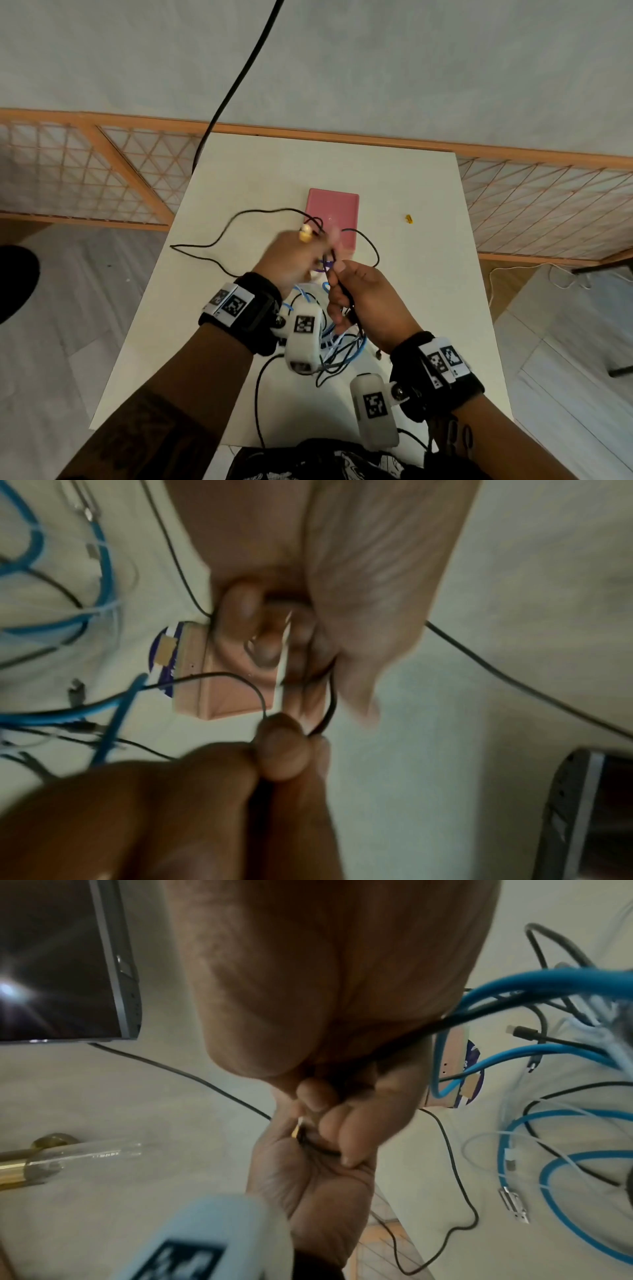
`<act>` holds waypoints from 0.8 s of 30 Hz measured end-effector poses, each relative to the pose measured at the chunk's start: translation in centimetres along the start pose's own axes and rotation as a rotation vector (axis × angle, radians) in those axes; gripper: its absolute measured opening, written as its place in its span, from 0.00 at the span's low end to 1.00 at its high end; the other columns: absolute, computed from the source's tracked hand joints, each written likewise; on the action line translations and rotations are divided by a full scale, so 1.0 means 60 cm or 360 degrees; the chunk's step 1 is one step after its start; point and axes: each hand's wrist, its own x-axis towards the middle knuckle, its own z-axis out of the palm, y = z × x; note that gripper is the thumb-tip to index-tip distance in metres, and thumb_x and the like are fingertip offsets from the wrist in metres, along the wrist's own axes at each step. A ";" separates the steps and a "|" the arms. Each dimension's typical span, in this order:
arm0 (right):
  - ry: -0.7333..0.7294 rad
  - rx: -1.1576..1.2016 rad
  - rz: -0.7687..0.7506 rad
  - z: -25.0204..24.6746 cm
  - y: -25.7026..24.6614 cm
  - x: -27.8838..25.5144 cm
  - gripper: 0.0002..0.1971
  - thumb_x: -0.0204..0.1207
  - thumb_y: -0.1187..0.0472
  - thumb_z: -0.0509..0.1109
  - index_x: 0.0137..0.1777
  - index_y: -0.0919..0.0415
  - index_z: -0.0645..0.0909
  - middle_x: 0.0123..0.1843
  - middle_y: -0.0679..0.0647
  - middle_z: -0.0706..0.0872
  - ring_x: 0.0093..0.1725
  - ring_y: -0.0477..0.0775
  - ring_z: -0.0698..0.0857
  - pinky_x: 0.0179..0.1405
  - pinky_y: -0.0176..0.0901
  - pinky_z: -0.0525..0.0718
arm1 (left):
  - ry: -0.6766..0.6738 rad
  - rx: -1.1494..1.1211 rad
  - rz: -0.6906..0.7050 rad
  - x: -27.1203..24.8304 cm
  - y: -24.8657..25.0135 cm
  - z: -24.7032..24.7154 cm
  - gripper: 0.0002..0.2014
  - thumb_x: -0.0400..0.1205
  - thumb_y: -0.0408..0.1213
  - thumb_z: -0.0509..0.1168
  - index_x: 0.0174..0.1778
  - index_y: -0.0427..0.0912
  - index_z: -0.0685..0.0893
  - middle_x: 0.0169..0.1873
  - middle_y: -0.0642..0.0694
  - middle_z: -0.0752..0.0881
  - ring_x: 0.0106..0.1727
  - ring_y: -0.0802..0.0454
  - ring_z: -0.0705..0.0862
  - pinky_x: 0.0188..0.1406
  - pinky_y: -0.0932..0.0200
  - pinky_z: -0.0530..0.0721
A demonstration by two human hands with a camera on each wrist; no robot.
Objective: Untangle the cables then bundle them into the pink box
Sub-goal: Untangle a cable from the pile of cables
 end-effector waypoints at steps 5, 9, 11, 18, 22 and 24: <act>0.0014 0.0022 0.0009 0.006 0.005 -0.003 0.15 0.92 0.53 0.58 0.47 0.61 0.76 0.29 0.53 0.68 0.25 0.55 0.76 0.23 0.42 0.80 | 0.0398 -0.0053 0.0021 0.011 -0.002 -0.005 0.21 0.82 0.54 0.76 0.40 0.36 0.94 0.30 0.42 0.83 0.22 0.54 0.70 0.22 0.63 0.68; 0.0054 0.0017 -0.0023 0.003 0.000 -0.001 0.16 0.93 0.54 0.57 0.46 0.62 0.77 0.28 0.52 0.70 0.23 0.54 0.76 0.22 0.41 0.79 | -0.0112 0.0099 -0.0035 -0.022 -0.003 -0.001 0.20 0.84 0.50 0.74 0.40 0.33 0.90 0.30 0.43 0.80 0.24 0.55 0.71 0.25 0.62 0.69; 0.0040 0.0011 -0.0016 0.006 0.003 -0.001 0.15 0.93 0.54 0.57 0.47 0.62 0.76 0.28 0.53 0.69 0.23 0.54 0.76 0.21 0.40 0.78 | 0.0074 0.0231 0.0078 -0.022 0.005 -0.002 0.19 0.84 0.45 0.76 0.31 0.38 0.87 0.21 0.53 0.79 0.20 0.59 0.71 0.25 0.64 0.70; 0.0010 0.0060 -0.0079 0.005 0.012 -0.008 0.16 0.92 0.51 0.58 0.46 0.60 0.75 0.29 0.51 0.67 0.22 0.53 0.73 0.21 0.41 0.78 | -0.0092 0.0201 -0.0047 -0.013 0.003 -0.024 0.15 0.84 0.44 0.76 0.41 0.34 0.90 0.28 0.45 0.81 0.25 0.54 0.69 0.25 0.62 0.69; 0.0045 0.0053 -0.0095 0.008 0.014 -0.011 0.15 0.92 0.52 0.57 0.47 0.61 0.75 0.28 0.50 0.67 0.21 0.51 0.71 0.19 0.40 0.74 | -0.0031 -0.0223 -0.0226 -0.001 0.010 -0.031 0.18 0.84 0.51 0.74 0.44 0.36 0.90 0.40 0.42 0.85 0.28 0.53 0.71 0.23 0.62 0.62; 0.0093 0.0013 -0.0116 0.006 0.014 -0.008 0.16 0.93 0.51 0.57 0.46 0.60 0.74 0.27 0.50 0.67 0.21 0.51 0.70 0.19 0.38 0.71 | -0.0324 -0.0141 -0.0267 -0.016 0.013 -0.026 0.21 0.81 0.57 0.73 0.42 0.39 0.92 0.37 0.46 0.87 0.27 0.55 0.69 0.23 0.61 0.59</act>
